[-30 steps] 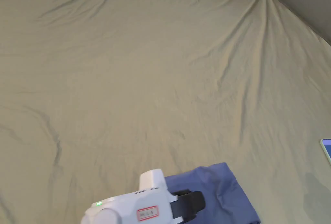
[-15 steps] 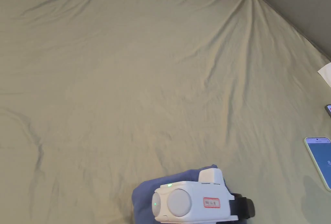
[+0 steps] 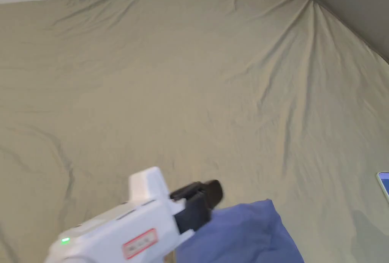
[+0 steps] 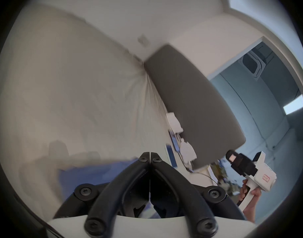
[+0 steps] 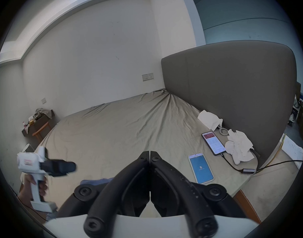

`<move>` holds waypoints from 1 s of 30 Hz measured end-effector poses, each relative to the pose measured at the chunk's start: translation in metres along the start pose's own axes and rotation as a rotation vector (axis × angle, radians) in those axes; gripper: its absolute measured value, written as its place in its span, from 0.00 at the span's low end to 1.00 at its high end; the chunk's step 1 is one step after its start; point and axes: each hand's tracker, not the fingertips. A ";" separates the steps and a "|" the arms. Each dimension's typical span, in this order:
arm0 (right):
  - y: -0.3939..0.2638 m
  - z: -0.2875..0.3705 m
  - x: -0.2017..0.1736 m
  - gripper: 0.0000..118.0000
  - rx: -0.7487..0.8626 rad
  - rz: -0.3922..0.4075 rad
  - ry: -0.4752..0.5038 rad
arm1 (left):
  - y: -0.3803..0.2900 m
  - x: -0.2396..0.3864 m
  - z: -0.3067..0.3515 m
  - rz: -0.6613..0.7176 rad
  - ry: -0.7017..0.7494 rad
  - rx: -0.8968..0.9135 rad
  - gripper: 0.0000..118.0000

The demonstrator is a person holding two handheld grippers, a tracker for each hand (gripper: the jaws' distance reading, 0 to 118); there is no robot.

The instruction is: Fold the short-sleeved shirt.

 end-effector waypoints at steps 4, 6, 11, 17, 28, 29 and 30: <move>-0.005 -0.012 -0.012 0.01 -0.028 -0.006 0.049 | 0.020 -0.010 0.081 -0.029 0.121 0.183 0.00; -0.014 -0.028 -0.023 0.01 -0.104 0.012 0.116 | 0.023 -0.014 0.115 -0.021 0.157 0.230 0.00; -0.067 -0.111 -0.062 0.01 -0.394 0.119 0.232 | 0.009 -0.018 0.179 0.023 0.161 0.258 0.00; -0.135 -0.185 -0.080 0.01 -0.645 0.209 0.273 | -0.016 -0.044 0.201 0.178 0.159 0.207 0.00; -0.148 -0.194 -0.078 0.01 -0.693 0.215 0.225 | -0.021 -0.067 0.130 0.224 0.062 -0.022 0.20; -0.148 -0.194 -0.078 0.01 -0.693 0.217 0.225 | -0.024 -0.073 0.113 0.232 0.043 -0.068 0.69; -0.147 -0.193 -0.080 0.01 -0.694 0.215 0.225 | -0.026 -0.078 0.095 0.248 0.023 -0.112 1.00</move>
